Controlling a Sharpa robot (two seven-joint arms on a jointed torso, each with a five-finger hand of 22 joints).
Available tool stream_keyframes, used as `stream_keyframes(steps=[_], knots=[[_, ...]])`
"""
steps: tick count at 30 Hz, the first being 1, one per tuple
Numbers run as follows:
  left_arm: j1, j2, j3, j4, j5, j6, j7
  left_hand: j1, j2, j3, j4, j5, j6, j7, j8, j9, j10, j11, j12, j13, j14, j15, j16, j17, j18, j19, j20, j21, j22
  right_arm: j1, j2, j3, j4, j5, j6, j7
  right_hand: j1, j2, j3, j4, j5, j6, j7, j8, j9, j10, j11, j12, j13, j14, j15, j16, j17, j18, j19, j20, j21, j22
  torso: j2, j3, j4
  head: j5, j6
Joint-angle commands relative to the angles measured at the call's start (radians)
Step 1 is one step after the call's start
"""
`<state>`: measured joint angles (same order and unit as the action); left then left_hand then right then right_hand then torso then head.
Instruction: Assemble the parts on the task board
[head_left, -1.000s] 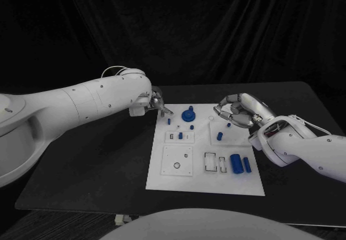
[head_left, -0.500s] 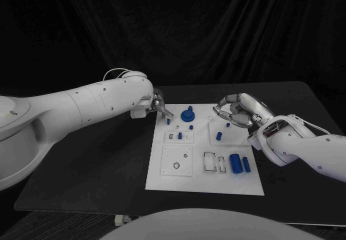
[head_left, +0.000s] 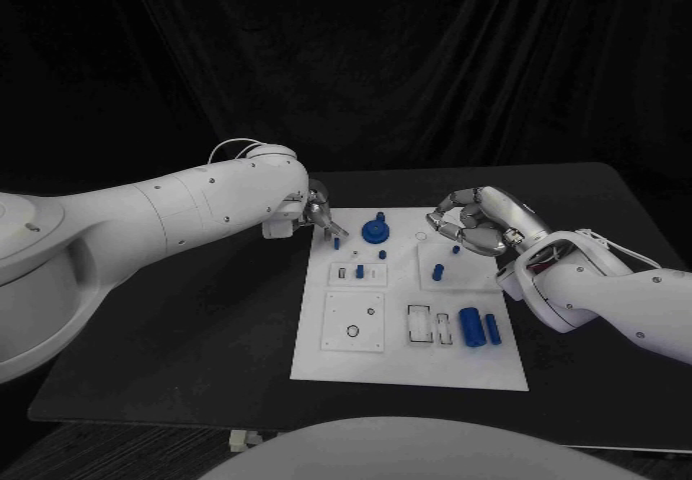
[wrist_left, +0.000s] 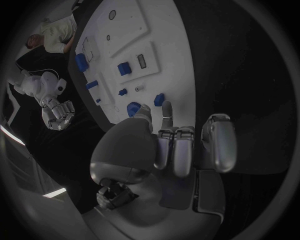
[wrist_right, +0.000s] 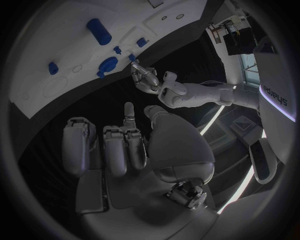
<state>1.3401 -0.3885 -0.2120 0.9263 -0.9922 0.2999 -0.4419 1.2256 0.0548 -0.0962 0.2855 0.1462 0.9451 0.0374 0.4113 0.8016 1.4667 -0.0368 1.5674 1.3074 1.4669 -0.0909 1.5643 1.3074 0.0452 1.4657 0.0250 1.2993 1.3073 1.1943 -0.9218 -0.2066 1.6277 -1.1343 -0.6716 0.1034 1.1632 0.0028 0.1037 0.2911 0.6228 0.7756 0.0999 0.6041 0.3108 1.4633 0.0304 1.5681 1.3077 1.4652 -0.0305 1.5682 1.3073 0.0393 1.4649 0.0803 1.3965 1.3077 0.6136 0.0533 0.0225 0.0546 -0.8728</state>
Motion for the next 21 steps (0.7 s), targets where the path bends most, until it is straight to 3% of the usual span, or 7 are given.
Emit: stream_keyframes(steps=[1,11,21], knots=[[-0.003,0.005,0.001,-0.001,0.000,0.015,-0.001,0.012,-0.001,0.004,-0.006,0.011,0.002,0.001,-0.005,-0.002,0.104,0.000,0.003,0.263,0.104,0.001,0.006,0.263,0.006,0.041,-0.004,-0.005,0.196,-0.002,-0.001,0.001,0.001,-0.006,0.005,-0.013,-0.007,0.004,-0.001,0.000,-0.005,-0.001,0.000,0.005,-0.001,0.108,-0.002,0.003,0.263,0.106,-0.001,0.003,0.263,0.010,-0.004,-0.001,-0.002,0.197,-0.001,0.0001,-0.0001,0.001,0.000],[-0.008,0.014,0.001,-0.010,0.000,0.028,-0.005,0.025,0.002,0.009,-0.009,0.028,0.003,0.000,-0.007,-0.003,0.104,-0.001,0.003,0.263,0.104,0.001,0.006,0.263,0.006,0.040,-0.004,-0.006,0.196,-0.002,-0.003,0.001,0.003,-0.006,0.007,-0.014,-0.006,0.004,0.000,0.000,-0.005,-0.001,0.000,0.005,-0.001,0.108,-0.002,0.003,0.263,0.106,-0.001,0.003,0.263,0.010,-0.004,-0.001,-0.003,0.197,0.000,0.0003,0.0002,-0.002,0.000],[-0.014,0.024,0.001,-0.025,0.000,0.024,-0.004,0.076,0.004,0.031,-0.025,0.135,0.004,-0.004,-0.016,-0.010,0.104,-0.004,0.003,0.263,0.104,-0.002,0.006,0.263,0.006,0.040,-0.007,-0.006,0.196,-0.002,-0.006,0.001,0.006,-0.006,0.008,-0.016,-0.006,0.004,0.000,0.000,-0.005,-0.001,0.000,0.005,-0.001,0.108,-0.002,0.003,0.263,0.106,-0.001,0.003,0.263,0.010,-0.004,-0.001,-0.003,0.197,0.000,0.0004,-0.0005,-0.003,0.000]])
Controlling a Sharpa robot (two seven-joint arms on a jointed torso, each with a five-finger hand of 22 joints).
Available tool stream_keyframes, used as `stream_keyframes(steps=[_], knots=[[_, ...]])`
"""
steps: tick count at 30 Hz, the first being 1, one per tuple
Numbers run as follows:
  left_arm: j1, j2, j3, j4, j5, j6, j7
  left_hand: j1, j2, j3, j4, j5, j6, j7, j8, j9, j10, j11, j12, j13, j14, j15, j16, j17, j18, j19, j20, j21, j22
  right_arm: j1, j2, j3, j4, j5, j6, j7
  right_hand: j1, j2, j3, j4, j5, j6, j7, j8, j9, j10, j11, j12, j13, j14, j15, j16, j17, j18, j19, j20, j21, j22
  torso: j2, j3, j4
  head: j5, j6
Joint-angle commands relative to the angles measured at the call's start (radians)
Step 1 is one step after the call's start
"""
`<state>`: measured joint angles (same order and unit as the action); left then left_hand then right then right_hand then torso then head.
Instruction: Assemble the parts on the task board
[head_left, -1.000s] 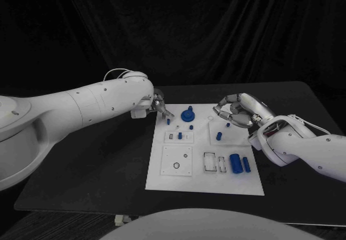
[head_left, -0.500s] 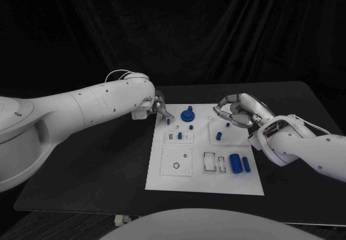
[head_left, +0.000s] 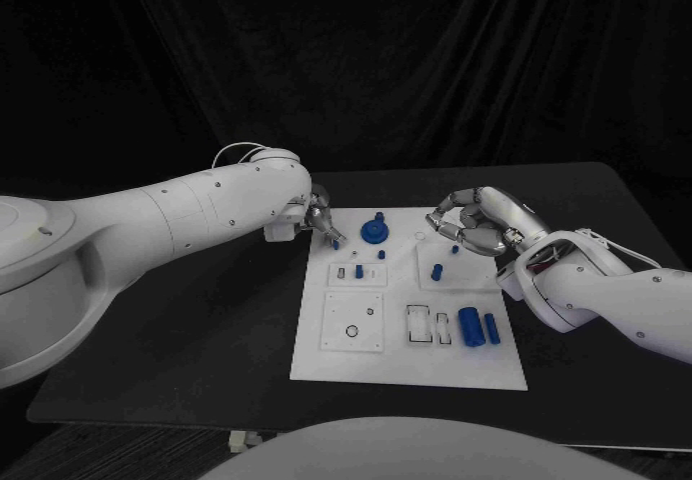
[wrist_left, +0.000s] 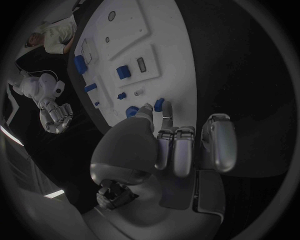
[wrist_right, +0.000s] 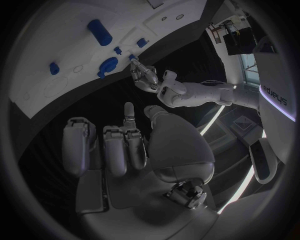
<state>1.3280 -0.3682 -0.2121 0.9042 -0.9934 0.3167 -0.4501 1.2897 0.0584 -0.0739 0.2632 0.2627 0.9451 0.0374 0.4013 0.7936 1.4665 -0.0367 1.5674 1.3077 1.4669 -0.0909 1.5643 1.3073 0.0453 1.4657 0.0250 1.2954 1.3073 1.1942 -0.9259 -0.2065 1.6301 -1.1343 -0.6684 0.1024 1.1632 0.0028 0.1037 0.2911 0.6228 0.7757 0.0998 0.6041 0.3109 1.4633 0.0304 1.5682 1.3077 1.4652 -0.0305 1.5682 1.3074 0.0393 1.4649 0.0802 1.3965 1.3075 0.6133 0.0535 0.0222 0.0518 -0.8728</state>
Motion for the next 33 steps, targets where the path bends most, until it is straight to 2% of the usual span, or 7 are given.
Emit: stream_keyframes(steps=[1,4,13,14,20,26,33], knots=[[-0.002,0.004,0.001,-0.004,0.002,0.007,0.004,0.017,-0.001,0.011,-0.004,0.032,0.003,-0.004,-0.007,-0.002,0.104,-0.005,0.003,0.263,0.104,-0.003,0.006,0.263,0.006,0.040,-0.007,-0.002,0.196,-0.002,-0.002,0.001,0.004,-0.006,0.005,-0.015,-0.006,0.004,0.000,0.000,-0.005,-0.001,0.000,0.005,-0.002,0.108,-0.002,0.003,0.263,0.106,-0.001,0.003,0.263,0.010,-0.004,-0.001,-0.003,0.197,0.000,0.0002,0.0000,0.000,0.000],[-0.002,0.006,0.001,-0.006,0.002,0.007,0.005,0.027,-0.002,0.019,-0.007,0.060,0.004,-0.005,-0.009,-0.004,0.104,-0.006,0.003,0.263,0.104,-0.004,0.006,0.263,0.006,0.040,-0.008,-0.003,0.196,-0.002,-0.002,0.001,0.004,-0.006,0.005,-0.016,-0.005,0.004,0.000,0.000,-0.005,0.000,-0.001,0.006,-0.002,0.108,-0.002,0.003,0.263,0.106,-0.002,0.003,0.263,0.011,-0.004,-0.001,-0.004,0.197,0.000,0.0003,0.0005,-0.001,0.000],[-0.003,0.011,0.001,-0.009,0.002,0.010,0.012,0.061,-0.007,0.061,-0.018,0.096,0.003,-0.008,-0.016,-0.008,0.104,-0.009,0.003,0.263,0.104,-0.006,0.006,0.263,0.006,0.039,-0.010,-0.004,0.196,-0.002,-0.005,0.001,0.006,-0.006,0.004,-0.016,-0.005,0.004,0.000,0.000,-0.005,0.000,-0.001,0.006,-0.002,0.108,-0.002,0.003,0.263,0.106,-0.002,0.003,0.263,0.011,-0.004,-0.001,-0.004,0.197,0.001,-0.0003,0.0003,-0.002,0.000],[-0.004,0.011,0.001,-0.009,0.002,0.011,0.013,0.067,-0.014,0.076,-0.018,0.123,0.003,-0.008,-0.017,-0.009,0.104,-0.009,0.003,0.263,0.104,-0.006,0.006,0.263,0.006,0.039,-0.011,-0.003,0.196,-0.002,-0.005,0.001,0.006,-0.006,0.004,-0.017,-0.005,0.004,0.000,0.000,-0.005,0.000,-0.001,0.006,-0.002,0.108,-0.002,0.003,0.263,0.106,-0.002,0.003,0.263,0.011,-0.004,-0.001,-0.004,0.197,0.001,-0.0002,0.0003,-0.002,0.000],[-0.004,0.015,0.001,-0.012,0.002,0.016,0.017,0.095,-0.037,0.138,-0.032,0.202,0.004,-0.011,-0.018,-0.008,0.104,-0.012,0.003,0.263,0.104,-0.009,0.006,0.263,0.006,0.039,-0.013,-0.004,0.196,-0.002,-0.005,0.001,0.007,-0.006,0.004,-0.018,-0.005,0.004,0.000,0.000,-0.005,0.000,-0.001,0.006,-0.002,0.108,-0.002,0.003,0.263,0.106,-0.002,0.003,0.263,0.011,-0.004,-0.001,-0.004,0.197,0.000,-0.0001,0.0004,-0.002,0.000],[-0.004,0.014,0.001,-0.009,0.002,0.012,0.017,0.126,-0.068,0.230,-0.062,0.229,0.000,-0.010,-0.014,-0.001,0.104,-0.012,0.003,0.263,0.104,-0.010,0.006,0.263,0.006,0.040,-0.015,-0.003,0.196,-0.002,-0.005,0.001,0.007,-0.006,0.004,-0.020,-0.005,0.004,0.000,0.000,-0.005,0.001,-0.001,0.007,-0.002,0.108,-0.003,0.003,0.263,0.106,-0.002,0.003,0.263,0.011,-0.006,-0.002,-0.006,0.196,0.000,0.0000,0.0005,0.000,0.000],[-0.004,-0.001,0.001,0.015,0.022,-0.016,0.001,0.108,-0.130,0.414,-0.110,0.271,-0.004,0.003,0.019,0.037,0.104,-0.006,0.003,0.263,0.104,-0.006,0.006,0.263,0.006,0.041,-0.013,-0.003,0.196,-0.002,-0.005,0.001,0.007,-0.006,0.005,-0.023,-0.004,0.005,0.001,0.000,-0.004,0.001,-0.001,0.007,-0.002,0.108,-0.003,0.003,0.263,0.106,-0.002,0.003,0.263,0.012,-0.007,-0.002,-0.009,0.195,0.001,-0.0001,0.0002,0.003,0.000]])
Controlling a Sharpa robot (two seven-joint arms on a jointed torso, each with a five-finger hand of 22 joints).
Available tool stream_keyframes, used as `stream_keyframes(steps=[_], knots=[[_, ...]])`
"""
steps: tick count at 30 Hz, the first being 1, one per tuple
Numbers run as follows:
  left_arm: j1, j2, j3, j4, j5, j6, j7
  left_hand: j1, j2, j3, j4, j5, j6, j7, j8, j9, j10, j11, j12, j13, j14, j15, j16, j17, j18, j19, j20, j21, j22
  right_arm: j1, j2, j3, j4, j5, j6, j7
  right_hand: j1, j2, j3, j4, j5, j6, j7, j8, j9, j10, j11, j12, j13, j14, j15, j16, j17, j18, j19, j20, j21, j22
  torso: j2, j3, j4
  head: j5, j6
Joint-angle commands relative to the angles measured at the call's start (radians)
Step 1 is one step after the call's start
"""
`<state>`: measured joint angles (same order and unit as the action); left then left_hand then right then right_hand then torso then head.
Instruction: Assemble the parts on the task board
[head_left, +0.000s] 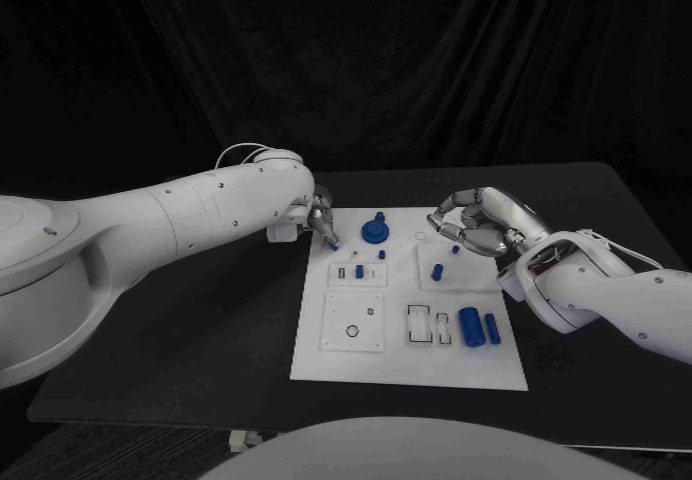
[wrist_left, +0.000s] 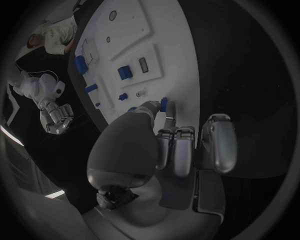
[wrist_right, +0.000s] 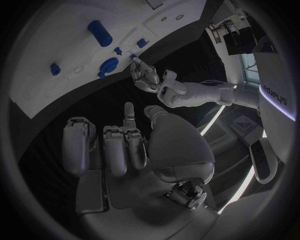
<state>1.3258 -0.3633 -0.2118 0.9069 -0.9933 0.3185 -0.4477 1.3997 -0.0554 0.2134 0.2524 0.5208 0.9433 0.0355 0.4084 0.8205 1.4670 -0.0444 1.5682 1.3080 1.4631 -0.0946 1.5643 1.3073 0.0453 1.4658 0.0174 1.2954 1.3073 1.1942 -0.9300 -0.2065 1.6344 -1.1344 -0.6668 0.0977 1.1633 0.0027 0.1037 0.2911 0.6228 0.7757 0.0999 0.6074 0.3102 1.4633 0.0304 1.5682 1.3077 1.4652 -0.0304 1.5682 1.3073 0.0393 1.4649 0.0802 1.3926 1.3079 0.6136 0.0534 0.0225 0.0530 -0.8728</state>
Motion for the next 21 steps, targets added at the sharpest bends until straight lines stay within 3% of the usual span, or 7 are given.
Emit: stream_keyframes(steps=[1,2,10,21], knots=[[-0.002,-0.009,0.001,0.018,0.029,-0.022,-0.005,-0.004,-0.022,0.152,-0.109,0.019,-0.001,0.007,0.017,0.014,0.104,0.003,0.003,0.263,0.108,-0.001,0.006,0.263,0.006,0.041,-0.005,-0.002,0.196,-0.002,-0.001,0.001,0.003,-0.006,0.003,-0.019,-0.004,0.005,0.001,0.000,-0.004,0.001,-0.001,0.004,-0.001,0.108,-0.003,0.003,0.263,0.106,-0.002,0.003,0.263,0.012,-0.008,-0.002,-0.006,0.195,0.000,0.0001,0.0001,0.001,0.000],[-0.002,-0.012,0.001,0.023,0.037,-0.025,-0.009,-0.020,-0.031,0.183,-0.115,0.020,-0.001,0.006,0.022,0.020,0.104,0.006,0.003,0.263,0.108,0.001,0.006,0.263,0.006,0.042,-0.005,-0.002,0.196,-0.002,-0.002,0.001,0.003,-0.006,0.003,-0.019,-0.004,0.005,0.001,0.000,-0.004,0.002,-0.001,0.004,-0.001,0.108,-0.003,0.003,0.263,0.106,-0.002,0.003,0.263,0.012,-0.008,-0.002,-0.006,0.194,0.000,0.0002,0.0003,0.001,0.000],[0.006,-0.067,0.001,0.120,0.080,-0.062,-0.064,-0.045,-0.047,0.234,-0.139,0.033,-0.003,0.007,0.033,0.032,0.104,0.004,0.003,0.263,0.108,-0.001,0.006,0.263,0.006,0.042,-0.003,-0.003,0.196,-0.003,-0.006,0.001,0.003,-0.006,0.005,-0.023,-0.004,0.006,0.001,0.000,-0.004,0.002,-0.001,0.004,-0.001,0.108,-0.003,0.003,0.263,0.106,-0.002,0.003,0.263,0.013,-0.010,-0.002,-0.009,0.193,-0.001,0.0000,0.0006,0.001,0.000],[0.050,-0.137,0.001,0.250,0.098,-0.093,-0.150,-0.064,-0.056,0.259,-0.152,0.049,-0.001,0.006,0.041,0.040,0.104,0.003,0.003,0.263,0.108,-0.002,0.006,0.263,0.006,0.043,-0.004,-0.002,0.196,-0.005,-0.006,0.001,0.002,-0.006,0.010,-0.028,-0.003,0.006,0.002,0.000,-0.004,0.002,-0.002,0.004,-0.001,0.108,-0.003,0.003,0.263,0.106,-0.002,0.003,0.263,0.014,-0.013,-0.002,-0.014,0.192,-0.001,0.0002,0.0004,0.006,0.000]])
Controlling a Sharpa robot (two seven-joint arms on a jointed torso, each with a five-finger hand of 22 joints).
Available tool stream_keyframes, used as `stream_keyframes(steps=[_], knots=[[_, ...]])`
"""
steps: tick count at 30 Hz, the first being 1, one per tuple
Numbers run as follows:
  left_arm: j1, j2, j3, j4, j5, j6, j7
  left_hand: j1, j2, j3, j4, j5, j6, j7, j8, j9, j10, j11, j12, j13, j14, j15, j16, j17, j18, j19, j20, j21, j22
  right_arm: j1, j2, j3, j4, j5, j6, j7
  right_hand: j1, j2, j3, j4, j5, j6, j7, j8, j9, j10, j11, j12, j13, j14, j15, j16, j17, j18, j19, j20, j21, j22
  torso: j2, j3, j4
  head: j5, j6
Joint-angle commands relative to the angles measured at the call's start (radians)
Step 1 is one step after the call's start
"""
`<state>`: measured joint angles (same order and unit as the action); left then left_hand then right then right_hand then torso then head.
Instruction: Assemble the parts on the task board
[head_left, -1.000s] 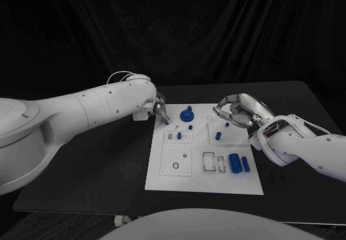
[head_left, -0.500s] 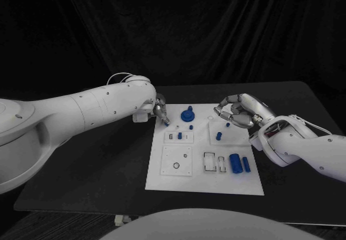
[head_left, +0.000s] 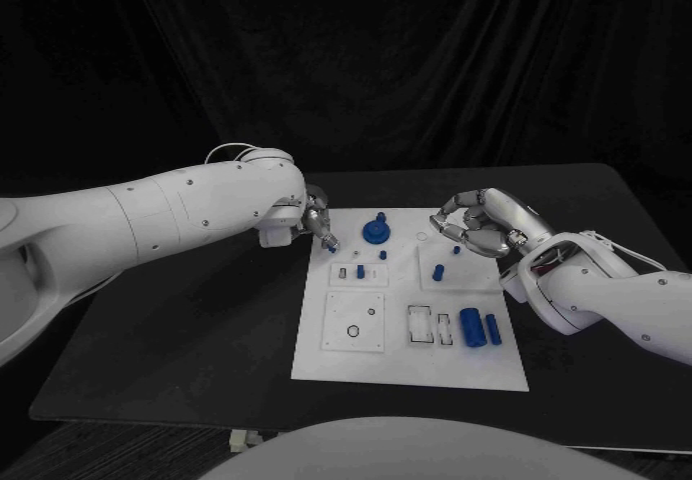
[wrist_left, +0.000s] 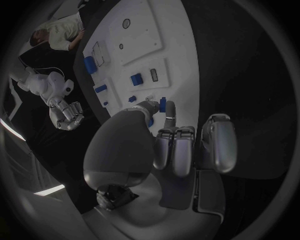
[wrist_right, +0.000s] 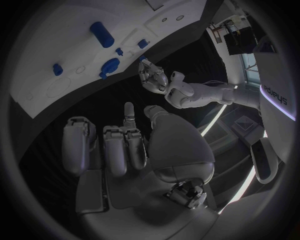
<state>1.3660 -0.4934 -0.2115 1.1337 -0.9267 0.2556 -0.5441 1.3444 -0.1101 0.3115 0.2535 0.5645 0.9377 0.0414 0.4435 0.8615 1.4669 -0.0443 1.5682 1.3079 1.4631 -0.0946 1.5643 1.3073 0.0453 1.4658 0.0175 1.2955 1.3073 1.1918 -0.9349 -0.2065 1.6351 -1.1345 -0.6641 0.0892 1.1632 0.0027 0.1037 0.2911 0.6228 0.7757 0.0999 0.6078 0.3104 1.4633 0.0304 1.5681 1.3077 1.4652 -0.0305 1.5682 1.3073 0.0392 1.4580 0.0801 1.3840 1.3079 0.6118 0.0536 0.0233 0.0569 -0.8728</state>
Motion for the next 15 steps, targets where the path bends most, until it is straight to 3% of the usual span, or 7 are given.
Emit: stream_keyframes(steps=[1,6,11,15], knots=[[0.015,-0.011,0.001,0.033,0.037,-0.028,-0.061,-0.010,-0.002,0.163,-0.154,0.007,0.005,0.000,0.007,-0.001,0.104,0.003,0.003,0.263,0.108,-0.002,0.006,0.263,0.006,0.043,-0.004,-0.003,0.196,-0.003,-0.001,0.001,0.002,-0.006,0.008,-0.019,-0.003,0.007,0.002,0.000,-0.004,0.002,-0.001,0.004,-0.002,0.108,-0.003,0.003,0.263,0.106,-0.002,0.003,0.263,0.015,-0.007,-0.002,-0.007,0.191,0.001,0.0001,-0.0004,0.003,0.000],[0.036,-0.019,0.001,0.070,0.070,-0.005,-0.092,-0.011,-0.002,0.164,-0.154,0.008,0.005,0.000,0.007,0.000,0.104,0.003,0.003,0.263,0.108,-0.002,0.006,0.263,0.006,0.043,-0.004,-0.003,0.196,-0.006,0.000,0.001,0.002,-0.006,0.009,-0.020,-0.003,0.007,0.002,-0.001,-0.003,0.001,-0.001,0.003,-0.002,0.108,-0.003,0.003,0.263,0.106,-0.002,0.003,0.263,0.015,-0.008,-0.002,-0.009,0.190,0.001,0.0005,-0.0007,0.006,0.000],[0.045,-0.021,0.001,0.101,0.093,0.017,-0.120,-0.014,-0.001,0.166,-0.155,0.007,0.003,0.001,0.007,0.000,0.104,0.003,0.003,0.263,0.108,-0.002,0.006,0.263,0.007,0.041,-0.004,-0.008,0.194,-0.008,-0.002,0.001,0.005,-0.006,0.008,-0.022,-0.002,0.007,0.003,-0.001,-0.003,0.000,-0.001,0.003,-0.002,0.108,-0.003,0.003,0.263,0.106,-0.002,0.003,0.263,0.016,-0.010,-0.002,-0.012,0.189,0.000,0.0009,-0.0010,0.001,0.000],[0.049,-0.028,0.001,0.136,0.110,0.027,-0.151,-0.026,0.004,0.178,-0.162,-0.017,-0.008,0.003,0.009,0.006,0.099,0.006,-0.007,0.257,0.108,0.000,0.006,0.263,0.009,0.036,-0.002,-0.024,0.191,-0.009,-0.006,0.001,0.010,-0.006,0.006,-0.024,-0.002,0.007,0.003,-0.001,-0.003,-0.002,-0.001,0.002,-0.003,0.108,-0.003,0.003,0.263,0.106,-0.002,0.003,0.263,0.016,-0.011,-0.002,-0.013,0.189,0.000,0.0009,-0.0006,0.003,0.000]])
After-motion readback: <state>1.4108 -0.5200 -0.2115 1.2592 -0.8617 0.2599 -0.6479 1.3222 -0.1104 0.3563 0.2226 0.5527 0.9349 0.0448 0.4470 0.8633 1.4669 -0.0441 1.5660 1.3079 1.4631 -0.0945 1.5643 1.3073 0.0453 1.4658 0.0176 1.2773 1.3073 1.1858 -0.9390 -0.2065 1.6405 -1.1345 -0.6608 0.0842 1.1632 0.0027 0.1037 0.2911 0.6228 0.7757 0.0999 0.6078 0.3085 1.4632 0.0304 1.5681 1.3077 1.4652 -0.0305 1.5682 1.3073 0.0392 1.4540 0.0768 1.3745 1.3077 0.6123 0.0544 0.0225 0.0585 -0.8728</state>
